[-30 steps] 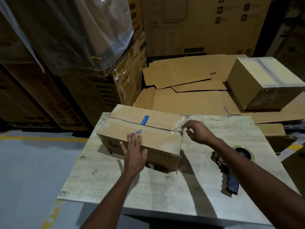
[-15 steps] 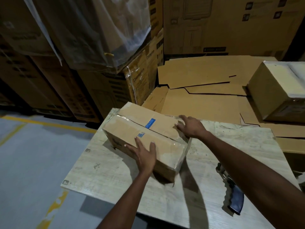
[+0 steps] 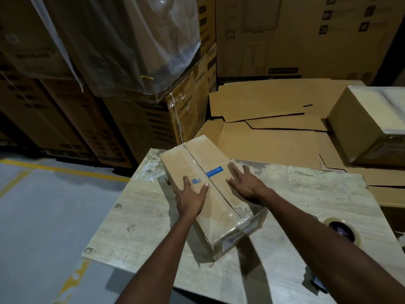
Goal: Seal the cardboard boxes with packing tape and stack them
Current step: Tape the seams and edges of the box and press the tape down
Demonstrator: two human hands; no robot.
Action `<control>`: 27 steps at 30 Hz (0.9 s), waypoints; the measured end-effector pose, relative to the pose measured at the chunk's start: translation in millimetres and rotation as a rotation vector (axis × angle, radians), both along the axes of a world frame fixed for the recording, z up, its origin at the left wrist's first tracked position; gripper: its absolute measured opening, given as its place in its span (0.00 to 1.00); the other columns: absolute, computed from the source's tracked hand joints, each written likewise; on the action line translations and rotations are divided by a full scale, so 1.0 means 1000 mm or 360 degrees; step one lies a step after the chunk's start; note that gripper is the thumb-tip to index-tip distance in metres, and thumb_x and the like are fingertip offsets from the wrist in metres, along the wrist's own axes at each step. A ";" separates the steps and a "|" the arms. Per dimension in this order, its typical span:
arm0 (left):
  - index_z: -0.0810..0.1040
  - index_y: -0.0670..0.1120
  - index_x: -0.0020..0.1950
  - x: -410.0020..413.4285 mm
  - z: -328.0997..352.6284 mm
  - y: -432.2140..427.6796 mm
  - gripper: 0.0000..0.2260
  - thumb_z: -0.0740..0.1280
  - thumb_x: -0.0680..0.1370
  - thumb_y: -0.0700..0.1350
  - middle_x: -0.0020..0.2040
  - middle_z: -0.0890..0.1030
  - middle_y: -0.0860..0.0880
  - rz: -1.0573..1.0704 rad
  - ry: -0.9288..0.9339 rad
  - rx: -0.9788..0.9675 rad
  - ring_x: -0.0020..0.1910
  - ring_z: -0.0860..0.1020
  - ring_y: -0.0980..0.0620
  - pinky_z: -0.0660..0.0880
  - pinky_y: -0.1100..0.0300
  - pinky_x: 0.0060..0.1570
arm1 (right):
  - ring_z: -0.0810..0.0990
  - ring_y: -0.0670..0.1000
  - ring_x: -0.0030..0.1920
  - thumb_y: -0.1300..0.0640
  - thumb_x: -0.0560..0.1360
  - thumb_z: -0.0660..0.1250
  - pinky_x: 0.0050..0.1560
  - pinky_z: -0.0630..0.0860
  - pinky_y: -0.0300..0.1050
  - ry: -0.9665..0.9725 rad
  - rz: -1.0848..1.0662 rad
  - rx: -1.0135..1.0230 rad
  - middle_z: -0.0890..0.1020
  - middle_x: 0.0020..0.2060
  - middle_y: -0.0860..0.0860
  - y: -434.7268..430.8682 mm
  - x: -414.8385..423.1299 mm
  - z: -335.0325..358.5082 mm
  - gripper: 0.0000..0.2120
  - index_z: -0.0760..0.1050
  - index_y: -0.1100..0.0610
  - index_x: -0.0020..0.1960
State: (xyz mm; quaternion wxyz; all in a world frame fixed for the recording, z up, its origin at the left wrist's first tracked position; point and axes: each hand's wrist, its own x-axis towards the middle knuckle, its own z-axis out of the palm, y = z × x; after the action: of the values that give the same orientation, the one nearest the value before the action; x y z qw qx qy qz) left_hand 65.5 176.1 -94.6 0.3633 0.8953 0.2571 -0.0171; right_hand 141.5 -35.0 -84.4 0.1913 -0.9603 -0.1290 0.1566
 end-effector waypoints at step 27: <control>0.68 0.62 0.77 -0.027 0.135 -0.159 0.34 0.70 0.72 0.68 0.71 0.68 0.46 -0.0741 -0.0644 -0.0075 0.70 0.70 0.40 0.70 0.40 0.69 | 0.75 0.65 0.66 0.39 0.83 0.59 0.62 0.71 0.58 -0.0543 -0.0871 0.0357 0.79 0.62 0.63 -0.165 -0.143 0.142 0.29 0.61 0.50 0.80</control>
State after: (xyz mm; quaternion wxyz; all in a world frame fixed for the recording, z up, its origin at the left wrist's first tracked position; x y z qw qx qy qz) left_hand 38.3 17.2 40.0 0.4140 0.9067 -0.0329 0.0730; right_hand -2.0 -200.5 57.5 0.3065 -0.9446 0.0869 -0.0786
